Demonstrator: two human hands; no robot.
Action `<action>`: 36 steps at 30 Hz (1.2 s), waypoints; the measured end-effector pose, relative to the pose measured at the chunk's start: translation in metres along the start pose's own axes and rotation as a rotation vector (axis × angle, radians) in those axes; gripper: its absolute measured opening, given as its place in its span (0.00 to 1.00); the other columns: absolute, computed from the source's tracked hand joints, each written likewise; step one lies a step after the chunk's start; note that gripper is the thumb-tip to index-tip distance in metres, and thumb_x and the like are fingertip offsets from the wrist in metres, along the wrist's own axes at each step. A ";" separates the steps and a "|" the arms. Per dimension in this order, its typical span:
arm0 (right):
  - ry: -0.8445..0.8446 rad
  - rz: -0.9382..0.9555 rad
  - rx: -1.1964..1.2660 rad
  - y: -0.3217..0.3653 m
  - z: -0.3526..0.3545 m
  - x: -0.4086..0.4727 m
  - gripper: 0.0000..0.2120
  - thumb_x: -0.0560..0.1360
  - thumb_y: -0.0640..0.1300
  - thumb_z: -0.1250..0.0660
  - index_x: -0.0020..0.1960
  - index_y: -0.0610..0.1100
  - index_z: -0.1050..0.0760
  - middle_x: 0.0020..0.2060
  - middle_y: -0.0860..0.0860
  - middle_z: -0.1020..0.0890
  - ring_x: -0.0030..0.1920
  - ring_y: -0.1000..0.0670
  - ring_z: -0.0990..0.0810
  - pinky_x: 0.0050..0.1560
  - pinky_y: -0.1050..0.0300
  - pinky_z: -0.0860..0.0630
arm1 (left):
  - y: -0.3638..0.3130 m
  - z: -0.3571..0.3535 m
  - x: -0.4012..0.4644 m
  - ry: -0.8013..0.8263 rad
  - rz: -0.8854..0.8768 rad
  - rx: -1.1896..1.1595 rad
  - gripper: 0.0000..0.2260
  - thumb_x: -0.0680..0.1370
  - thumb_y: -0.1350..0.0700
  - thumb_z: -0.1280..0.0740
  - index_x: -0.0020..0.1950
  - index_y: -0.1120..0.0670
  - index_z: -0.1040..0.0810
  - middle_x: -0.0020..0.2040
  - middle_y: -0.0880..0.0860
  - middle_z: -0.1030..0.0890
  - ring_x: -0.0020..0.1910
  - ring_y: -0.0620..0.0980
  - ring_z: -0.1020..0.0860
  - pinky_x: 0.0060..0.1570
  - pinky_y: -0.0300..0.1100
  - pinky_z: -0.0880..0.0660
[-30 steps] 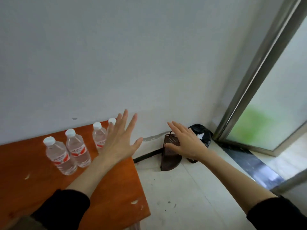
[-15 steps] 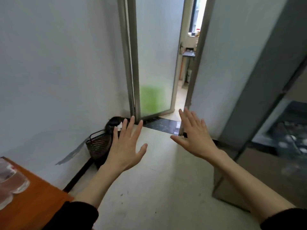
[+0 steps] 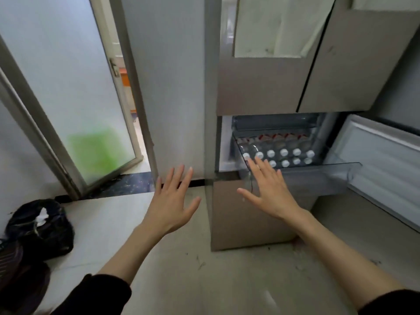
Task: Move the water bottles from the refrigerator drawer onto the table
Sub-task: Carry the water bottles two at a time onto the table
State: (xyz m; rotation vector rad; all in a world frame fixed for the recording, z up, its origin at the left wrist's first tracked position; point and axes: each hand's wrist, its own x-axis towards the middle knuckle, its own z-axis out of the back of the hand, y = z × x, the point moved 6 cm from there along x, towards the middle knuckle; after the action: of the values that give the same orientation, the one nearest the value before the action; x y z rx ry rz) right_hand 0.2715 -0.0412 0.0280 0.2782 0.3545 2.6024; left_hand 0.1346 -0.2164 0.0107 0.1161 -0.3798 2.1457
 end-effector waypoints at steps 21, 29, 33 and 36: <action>0.137 -0.101 0.255 -0.229 -0.022 0.178 0.26 0.77 0.54 0.40 0.71 0.45 0.38 0.70 0.47 0.33 0.70 0.47 0.35 0.69 0.51 0.35 | -0.140 -0.154 0.259 -0.056 0.178 -0.415 0.21 0.78 0.58 0.40 0.71 0.57 0.37 0.71 0.55 0.34 0.70 0.51 0.36 0.68 0.39 0.41; 0.267 -0.421 0.534 -0.265 -0.077 0.265 0.14 0.78 0.45 0.41 0.58 0.38 0.25 0.50 0.43 0.21 0.51 0.45 0.23 0.49 0.56 0.29 | -0.129 -0.215 0.333 0.052 0.465 -0.525 0.18 0.77 0.65 0.41 0.66 0.62 0.35 0.64 0.62 0.31 0.61 0.57 0.29 0.60 0.43 0.33; 0.374 -0.528 0.681 -0.277 -0.108 0.286 0.12 0.79 0.44 0.44 0.52 0.40 0.24 0.39 0.47 0.24 0.40 0.51 0.25 0.46 0.53 0.23 | -0.124 -0.242 0.348 0.106 0.577 -0.571 0.21 0.75 0.68 0.40 0.68 0.64 0.39 0.63 0.64 0.31 0.60 0.59 0.28 0.60 0.45 0.32; 0.470 -0.674 0.886 -0.278 -0.126 0.293 0.10 0.79 0.45 0.43 0.54 0.43 0.26 0.35 0.52 0.26 0.36 0.55 0.26 0.40 0.62 0.25 | -0.118 -0.261 0.353 0.151 0.674 -0.571 0.20 0.76 0.67 0.40 0.66 0.65 0.38 0.62 0.65 0.29 0.59 0.59 0.27 0.58 0.46 0.29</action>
State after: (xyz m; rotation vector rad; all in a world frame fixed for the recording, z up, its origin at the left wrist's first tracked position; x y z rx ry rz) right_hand 0.1119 0.3144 -0.1364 -0.1623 1.4731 1.6813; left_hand 0.0460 0.2062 -0.1304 -0.5690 -1.0361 2.5696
